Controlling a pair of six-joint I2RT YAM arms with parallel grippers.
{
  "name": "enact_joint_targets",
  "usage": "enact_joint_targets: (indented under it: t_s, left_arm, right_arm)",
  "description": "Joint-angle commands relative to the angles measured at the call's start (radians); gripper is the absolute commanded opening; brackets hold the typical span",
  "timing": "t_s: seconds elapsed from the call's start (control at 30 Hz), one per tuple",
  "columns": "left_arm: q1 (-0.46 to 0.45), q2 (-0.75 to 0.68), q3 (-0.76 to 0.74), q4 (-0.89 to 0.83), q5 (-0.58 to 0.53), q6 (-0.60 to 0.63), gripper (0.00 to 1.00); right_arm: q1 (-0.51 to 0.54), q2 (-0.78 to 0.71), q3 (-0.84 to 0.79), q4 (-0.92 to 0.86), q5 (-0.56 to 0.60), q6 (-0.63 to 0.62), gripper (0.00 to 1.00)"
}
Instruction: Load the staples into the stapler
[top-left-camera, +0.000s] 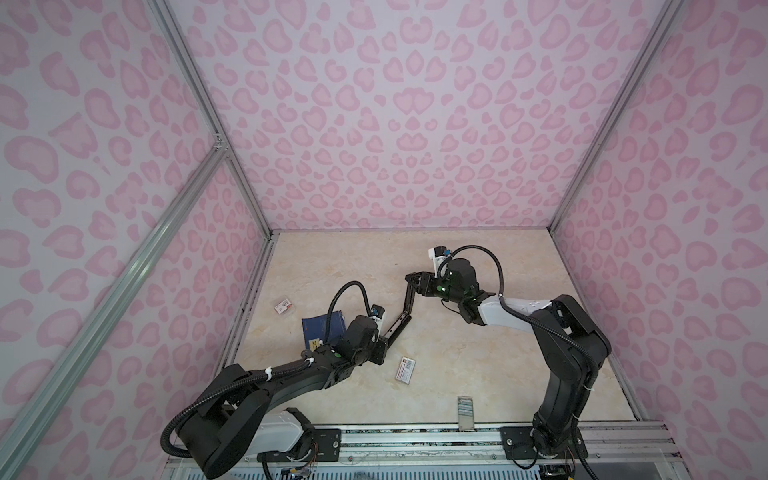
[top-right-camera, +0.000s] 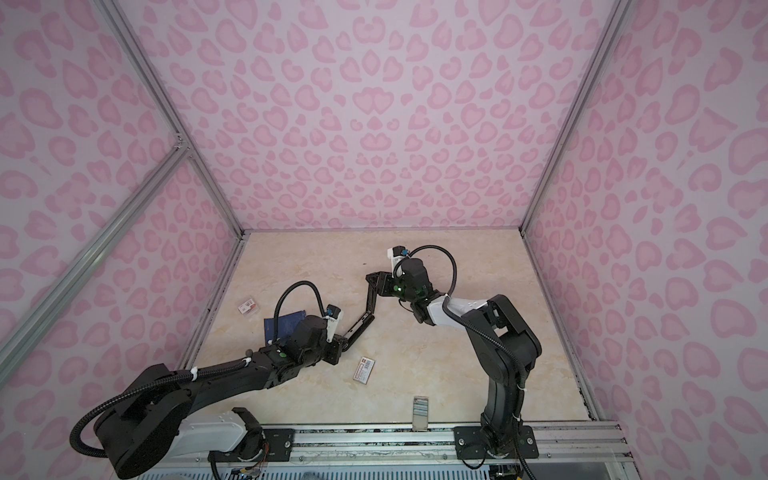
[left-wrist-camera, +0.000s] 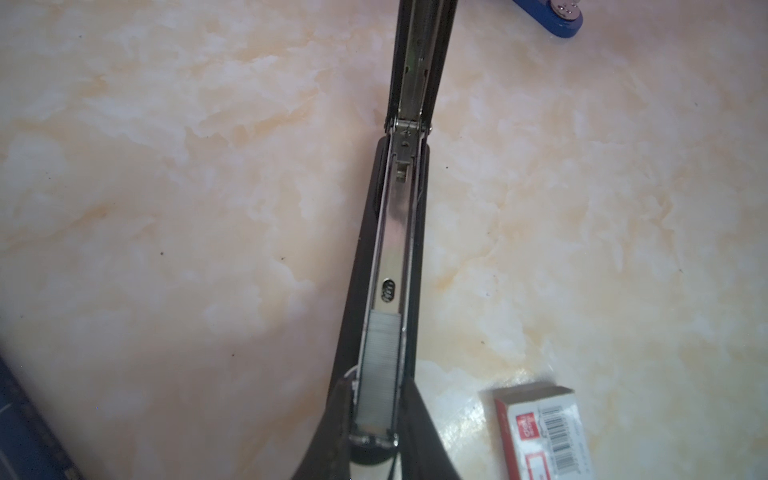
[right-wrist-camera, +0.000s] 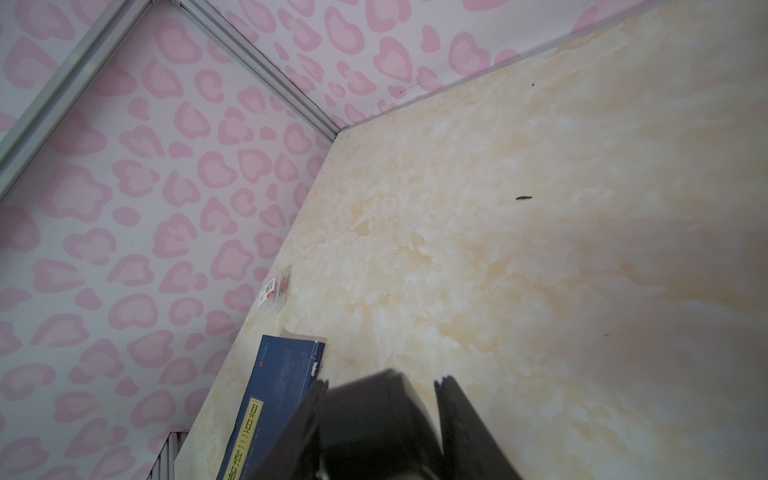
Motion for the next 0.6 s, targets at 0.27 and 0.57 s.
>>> enact_joint_targets:
  t_s: [0.27, 0.57]
  left_arm:
    - [0.001, -0.017, 0.044, 0.01, -0.03, -0.001, 0.09]
    - [0.001, -0.009, 0.058, 0.004, -0.044, 0.011, 0.08]
  right_arm:
    - [0.057, -0.056, -0.018, -0.113, 0.015, -0.126, 0.43]
    - [0.105, -0.078, -0.026, -0.117, 0.006, -0.162, 0.45]
